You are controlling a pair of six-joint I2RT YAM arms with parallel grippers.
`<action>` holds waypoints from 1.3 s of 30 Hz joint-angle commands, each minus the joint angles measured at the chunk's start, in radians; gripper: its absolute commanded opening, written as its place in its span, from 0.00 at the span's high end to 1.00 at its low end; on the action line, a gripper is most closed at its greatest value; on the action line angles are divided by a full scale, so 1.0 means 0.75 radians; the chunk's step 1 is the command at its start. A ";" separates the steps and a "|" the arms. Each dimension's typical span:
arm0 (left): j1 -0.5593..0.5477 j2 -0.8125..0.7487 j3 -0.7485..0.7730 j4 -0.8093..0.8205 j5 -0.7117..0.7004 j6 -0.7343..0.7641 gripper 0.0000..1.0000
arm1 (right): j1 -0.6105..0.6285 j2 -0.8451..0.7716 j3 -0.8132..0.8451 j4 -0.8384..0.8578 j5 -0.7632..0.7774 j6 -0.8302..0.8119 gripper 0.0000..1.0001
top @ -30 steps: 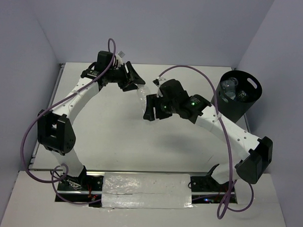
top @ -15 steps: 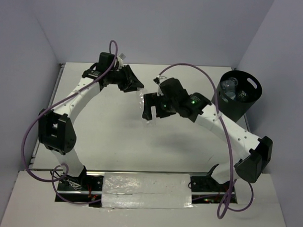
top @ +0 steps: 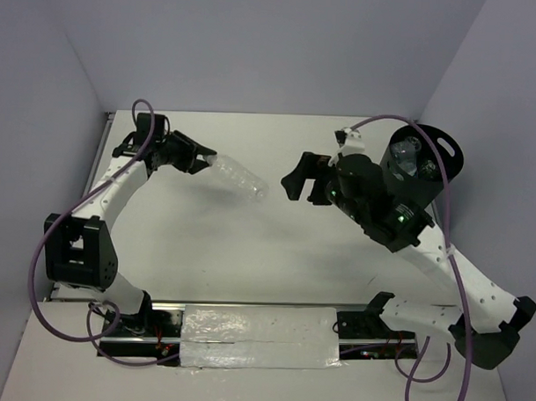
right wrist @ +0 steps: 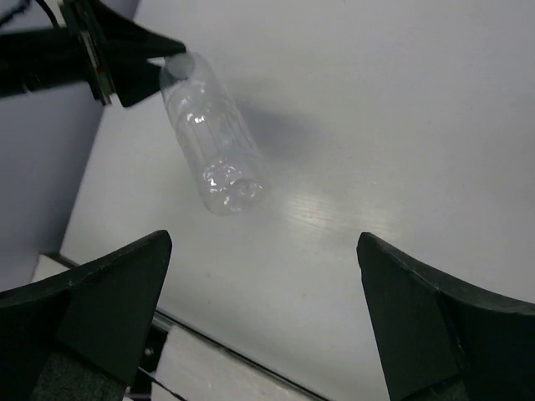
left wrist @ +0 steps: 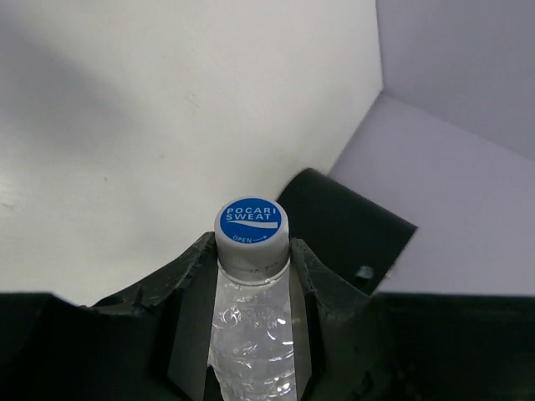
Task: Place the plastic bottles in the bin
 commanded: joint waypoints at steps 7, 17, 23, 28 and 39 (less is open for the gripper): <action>0.008 -0.159 -0.219 0.312 0.140 -0.569 1.00 | -0.001 -0.048 -0.346 0.673 -0.065 0.142 0.00; 0.006 -0.214 -0.249 0.302 0.086 -0.669 1.00 | 0.042 0.000 -0.508 1.072 0.041 0.230 0.00; 0.006 -0.206 -0.225 0.271 0.078 -0.667 1.00 | 0.048 0.079 -0.459 1.138 0.002 0.238 0.00; 0.006 -0.202 -0.210 0.279 0.076 -0.684 1.00 | 0.048 0.178 -0.388 1.148 -0.018 0.255 0.00; 0.006 -0.220 -0.202 0.275 0.078 -0.677 1.00 | 0.048 0.286 -0.291 1.150 -0.014 0.243 0.13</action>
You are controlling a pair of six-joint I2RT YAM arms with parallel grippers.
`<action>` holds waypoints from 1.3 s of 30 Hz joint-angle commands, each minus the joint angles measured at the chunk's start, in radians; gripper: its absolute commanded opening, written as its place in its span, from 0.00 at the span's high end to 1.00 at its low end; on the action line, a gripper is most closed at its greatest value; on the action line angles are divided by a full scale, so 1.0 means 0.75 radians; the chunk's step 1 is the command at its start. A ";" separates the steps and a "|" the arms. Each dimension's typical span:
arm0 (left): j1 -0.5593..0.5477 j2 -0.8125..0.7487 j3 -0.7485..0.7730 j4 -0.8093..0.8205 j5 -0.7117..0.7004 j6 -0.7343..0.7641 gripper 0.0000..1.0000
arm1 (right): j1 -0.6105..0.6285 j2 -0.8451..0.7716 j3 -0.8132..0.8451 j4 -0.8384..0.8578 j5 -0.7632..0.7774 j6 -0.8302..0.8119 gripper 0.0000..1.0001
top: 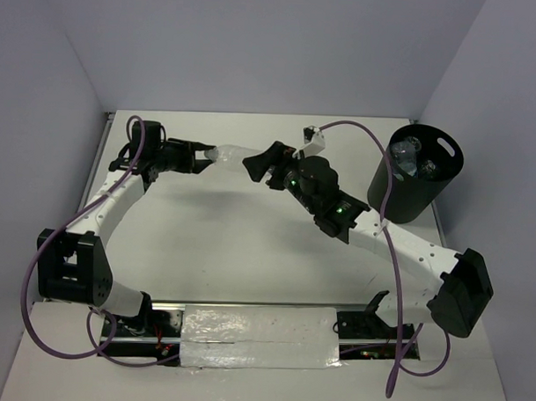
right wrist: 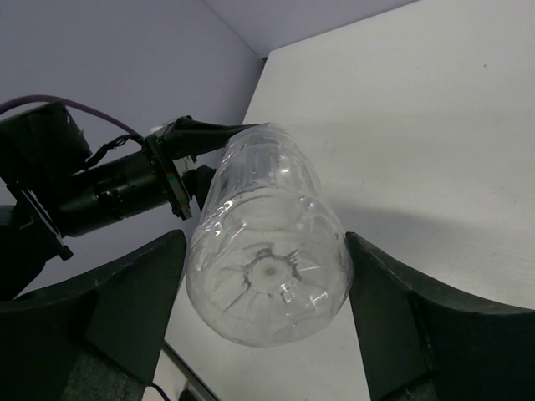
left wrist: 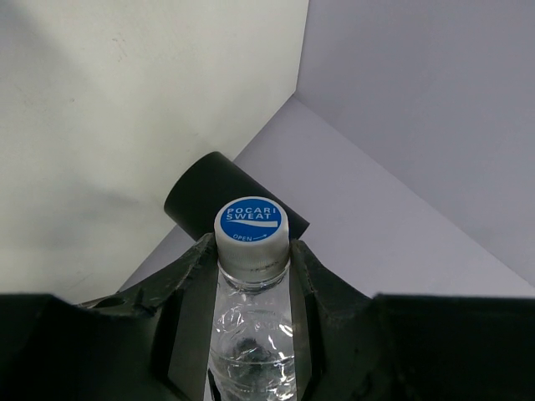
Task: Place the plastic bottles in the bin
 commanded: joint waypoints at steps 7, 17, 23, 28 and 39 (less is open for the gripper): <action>-0.001 -0.045 0.023 0.050 0.023 -0.045 1.00 | 0.012 0.013 0.069 0.066 0.020 -0.019 0.46; 0.001 0.121 0.214 0.030 0.187 0.288 0.13 | 0.012 0.043 0.318 -0.308 0.210 -0.077 0.60; -0.001 0.151 0.291 0.023 0.234 0.468 0.01 | 0.014 0.097 0.445 -0.533 0.306 -0.107 0.60; -0.001 0.129 0.459 -0.142 0.142 0.741 0.01 | 0.010 0.082 0.504 -0.682 0.417 -0.146 0.61; 0.001 -0.108 0.494 -0.410 -0.312 1.308 0.01 | -0.238 -0.120 0.868 -1.126 0.687 -0.467 0.60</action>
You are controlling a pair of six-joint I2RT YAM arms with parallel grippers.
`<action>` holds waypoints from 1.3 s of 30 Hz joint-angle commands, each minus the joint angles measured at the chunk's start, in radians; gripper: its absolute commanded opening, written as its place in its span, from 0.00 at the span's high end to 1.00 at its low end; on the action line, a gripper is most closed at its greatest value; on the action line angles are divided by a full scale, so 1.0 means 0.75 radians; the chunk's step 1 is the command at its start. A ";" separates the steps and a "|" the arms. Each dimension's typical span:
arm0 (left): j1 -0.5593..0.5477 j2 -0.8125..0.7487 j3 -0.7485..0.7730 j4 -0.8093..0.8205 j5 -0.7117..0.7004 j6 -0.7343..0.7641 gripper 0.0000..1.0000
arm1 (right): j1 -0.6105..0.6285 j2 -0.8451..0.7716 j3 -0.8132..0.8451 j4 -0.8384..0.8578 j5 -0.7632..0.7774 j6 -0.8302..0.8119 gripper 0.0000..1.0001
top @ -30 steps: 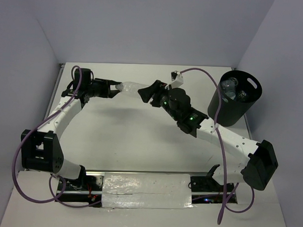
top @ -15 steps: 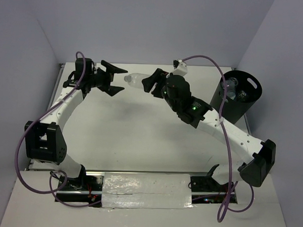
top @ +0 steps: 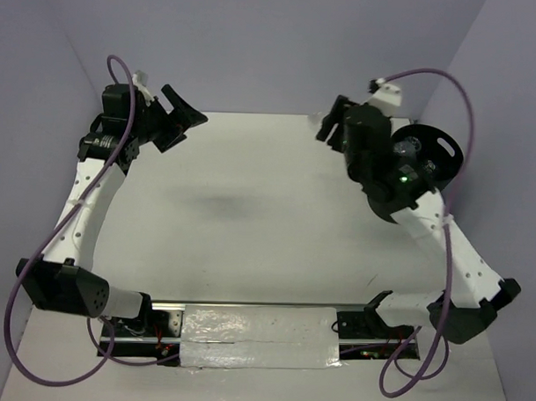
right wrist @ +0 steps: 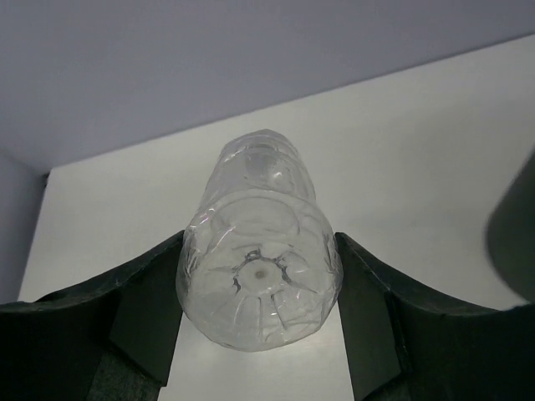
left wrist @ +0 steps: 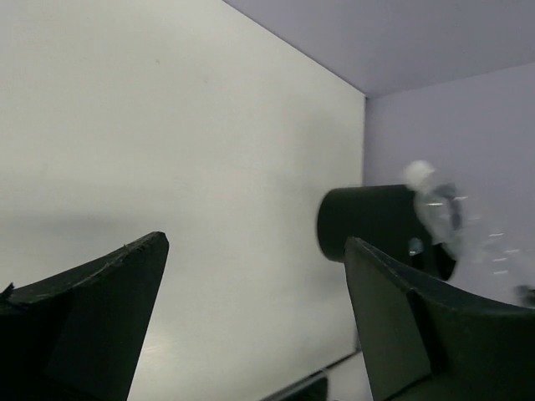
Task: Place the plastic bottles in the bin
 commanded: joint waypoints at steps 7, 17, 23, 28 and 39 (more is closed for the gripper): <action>0.000 -0.116 -0.089 -0.069 -0.209 0.240 0.01 | -0.444 -0.147 0.415 -0.432 0.228 -0.189 0.61; -0.002 -0.100 -0.081 -0.043 -0.154 0.251 0.01 | -0.697 -0.351 0.197 -0.492 0.382 -0.242 0.60; 0.000 -0.085 -0.063 -0.055 -0.136 0.253 0.01 | -0.845 -0.327 0.086 -0.362 0.193 -0.258 0.60; -0.002 -0.106 -0.044 -0.096 -0.197 0.283 0.01 | -0.896 -0.259 0.061 -0.286 0.124 -0.244 0.60; 0.000 -0.100 -0.052 -0.110 -0.197 0.289 0.01 | -1.025 -0.143 -0.020 -0.261 -0.036 -0.199 0.60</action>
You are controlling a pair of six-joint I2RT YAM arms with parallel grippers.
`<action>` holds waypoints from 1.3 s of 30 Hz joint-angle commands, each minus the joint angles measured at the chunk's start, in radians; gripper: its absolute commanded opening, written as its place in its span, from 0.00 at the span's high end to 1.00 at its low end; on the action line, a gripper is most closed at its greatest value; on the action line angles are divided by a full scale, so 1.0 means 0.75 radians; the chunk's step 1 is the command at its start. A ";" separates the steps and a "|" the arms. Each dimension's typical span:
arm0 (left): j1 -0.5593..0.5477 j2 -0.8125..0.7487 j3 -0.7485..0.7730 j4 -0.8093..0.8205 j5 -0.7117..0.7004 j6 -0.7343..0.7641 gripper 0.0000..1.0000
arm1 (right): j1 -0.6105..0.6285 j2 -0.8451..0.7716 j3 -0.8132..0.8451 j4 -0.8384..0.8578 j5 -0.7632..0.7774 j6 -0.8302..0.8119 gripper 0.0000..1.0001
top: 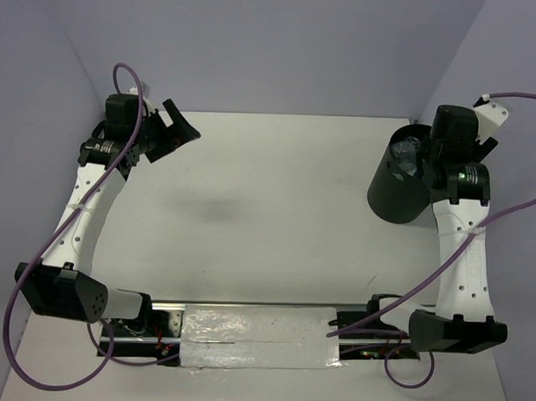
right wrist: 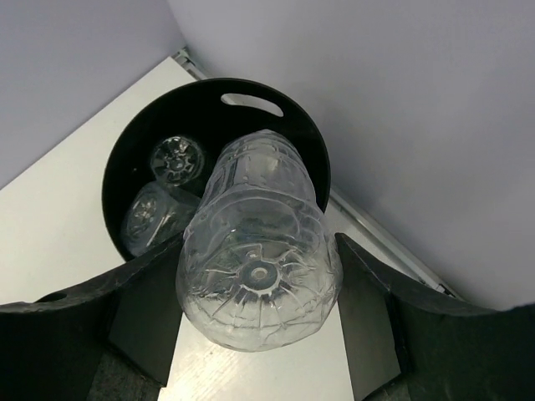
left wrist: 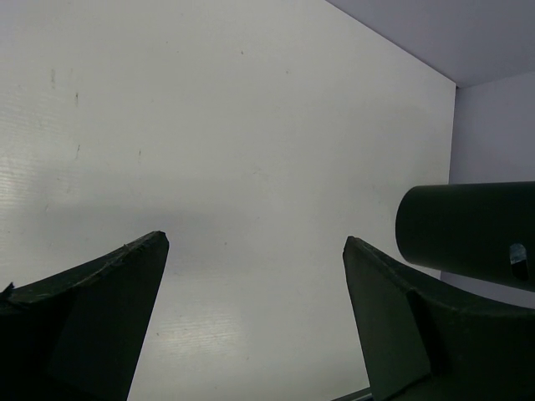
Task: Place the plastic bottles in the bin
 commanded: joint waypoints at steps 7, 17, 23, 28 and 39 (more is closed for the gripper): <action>-0.002 0.002 0.045 0.019 0.053 0.018 0.01 | -0.137 0.067 -0.092 0.100 -0.139 0.064 0.53; -0.002 0.012 0.086 0.015 0.098 0.005 0.01 | -0.164 0.284 0.258 0.008 -0.192 0.073 0.00; 0.000 0.012 0.102 -0.006 0.074 0.016 0.01 | -0.164 0.288 0.401 -0.022 -0.296 0.050 0.00; -0.002 -0.023 0.055 0.008 0.051 0.012 0.01 | -0.164 0.237 0.393 -0.014 -0.402 0.048 0.00; -0.002 -0.039 0.110 -0.079 -0.047 0.160 0.01 | -0.034 0.155 0.389 -0.182 -0.705 -0.050 0.00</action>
